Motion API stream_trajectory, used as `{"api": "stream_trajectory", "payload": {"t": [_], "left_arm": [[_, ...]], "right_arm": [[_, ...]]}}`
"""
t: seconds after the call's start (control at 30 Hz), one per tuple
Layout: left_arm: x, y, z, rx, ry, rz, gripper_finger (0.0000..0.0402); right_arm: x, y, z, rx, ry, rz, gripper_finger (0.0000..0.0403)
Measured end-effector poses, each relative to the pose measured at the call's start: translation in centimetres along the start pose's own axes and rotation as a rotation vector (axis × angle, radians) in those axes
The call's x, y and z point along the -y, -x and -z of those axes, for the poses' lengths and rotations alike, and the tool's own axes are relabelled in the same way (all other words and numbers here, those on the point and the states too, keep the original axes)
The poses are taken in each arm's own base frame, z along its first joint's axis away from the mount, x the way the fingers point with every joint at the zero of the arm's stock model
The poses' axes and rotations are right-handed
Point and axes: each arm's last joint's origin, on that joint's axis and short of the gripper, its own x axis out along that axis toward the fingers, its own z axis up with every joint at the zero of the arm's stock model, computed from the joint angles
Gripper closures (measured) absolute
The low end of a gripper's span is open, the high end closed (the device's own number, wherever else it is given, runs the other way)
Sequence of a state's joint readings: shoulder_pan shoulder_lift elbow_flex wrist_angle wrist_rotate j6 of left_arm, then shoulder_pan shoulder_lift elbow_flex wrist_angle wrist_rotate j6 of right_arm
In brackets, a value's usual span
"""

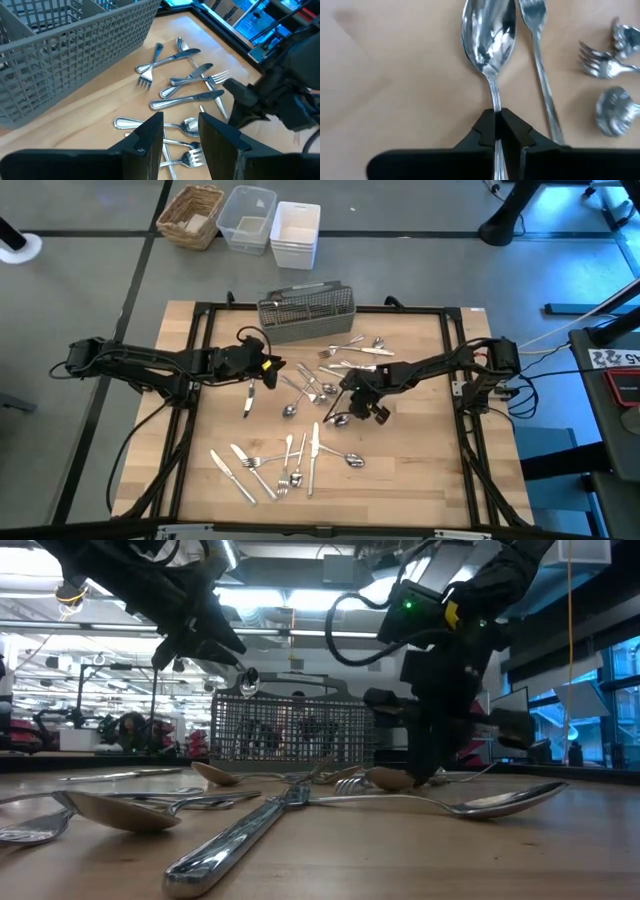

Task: Sort silverware
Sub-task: Put the silver spoon into the silverware rack

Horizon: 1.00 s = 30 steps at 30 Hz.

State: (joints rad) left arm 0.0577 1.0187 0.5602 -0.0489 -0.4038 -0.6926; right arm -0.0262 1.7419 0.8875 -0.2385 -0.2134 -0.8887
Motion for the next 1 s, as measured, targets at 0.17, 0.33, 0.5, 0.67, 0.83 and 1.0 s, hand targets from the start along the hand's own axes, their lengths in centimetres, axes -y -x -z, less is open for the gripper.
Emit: {"api": "stream_trajectory", "payload": {"t": [0.17, 0.33, 0.5, 0.67, 0.83, 1.0], "left_arm": [[0.0, 0.0, 0.0, 0.001, 0.069, 0.001, 0.0286], [0.0, 0.0, 0.0, 0.000, 0.158, 0.001, 0.0286], [0.0, 0.0, 0.0, -0.004, 0.217, 0.005, 0.0286], [-0.1, 0.6, -0.3, 0.005, 0.260, 0.013, 0.0286], [-1.4, 2.8, -0.5, -0.026, 0.344, -0.032, 0.0286], [-2.7, 5.8, -0.5, -0.048, 0.398, -0.054, 0.0286]], "right_arm": [[0.3, 0.6, -0.9, 0.119, -0.136, -0.066, 0.0394], [0.7, 1.0, -1.8, 0.218, -0.245, -0.144, 0.0395], [2.0, 2.0, -3.3, 0.289, -0.304, -0.151, 0.0401], [4.4, 4.0, -5.7, 0.355, -0.284, -0.061, 0.0401], [7.1, 6.5, -7.9, 0.350, -0.265, 0.149, 0.0401], [9.9, 9.0, -8.9, 0.378, -0.266, 0.400, 0.0401]]}}
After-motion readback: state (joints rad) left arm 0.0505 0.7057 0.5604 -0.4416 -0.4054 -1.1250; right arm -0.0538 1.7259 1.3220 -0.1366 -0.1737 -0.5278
